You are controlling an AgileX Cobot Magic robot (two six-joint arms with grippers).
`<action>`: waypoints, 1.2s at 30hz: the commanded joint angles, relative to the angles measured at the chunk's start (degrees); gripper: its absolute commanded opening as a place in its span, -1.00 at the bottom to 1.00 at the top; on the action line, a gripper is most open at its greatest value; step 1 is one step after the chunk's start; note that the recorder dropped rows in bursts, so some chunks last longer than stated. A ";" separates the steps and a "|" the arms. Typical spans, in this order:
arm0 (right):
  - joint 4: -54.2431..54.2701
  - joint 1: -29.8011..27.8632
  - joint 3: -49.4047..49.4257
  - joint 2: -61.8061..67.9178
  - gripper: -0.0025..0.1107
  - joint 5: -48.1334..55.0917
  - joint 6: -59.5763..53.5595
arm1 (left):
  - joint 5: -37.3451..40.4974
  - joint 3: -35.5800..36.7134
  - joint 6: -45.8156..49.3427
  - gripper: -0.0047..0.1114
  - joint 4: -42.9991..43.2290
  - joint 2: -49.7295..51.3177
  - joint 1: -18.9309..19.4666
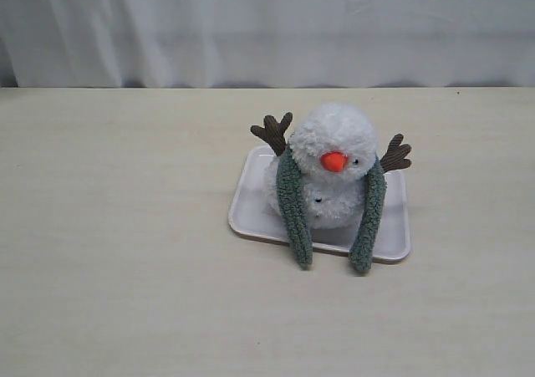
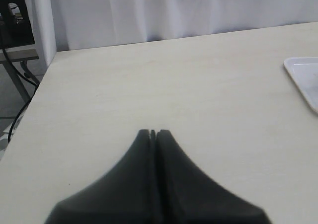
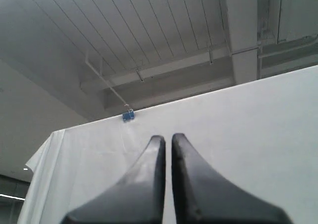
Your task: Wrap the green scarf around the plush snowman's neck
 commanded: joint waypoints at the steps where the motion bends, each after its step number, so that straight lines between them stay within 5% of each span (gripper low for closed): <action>1: -0.61 -0.25 0.30 -0.08 -0.88 -1.37 -0.45 | -0.64 0.18 -0.05 -0.92 -0.04 -0.10 0.07; 36: -12.09 -0.25 7.33 -0.08 -0.88 6.81 0.59 | -0.64 0.18 -0.05 -0.92 -0.04 -0.10 0.07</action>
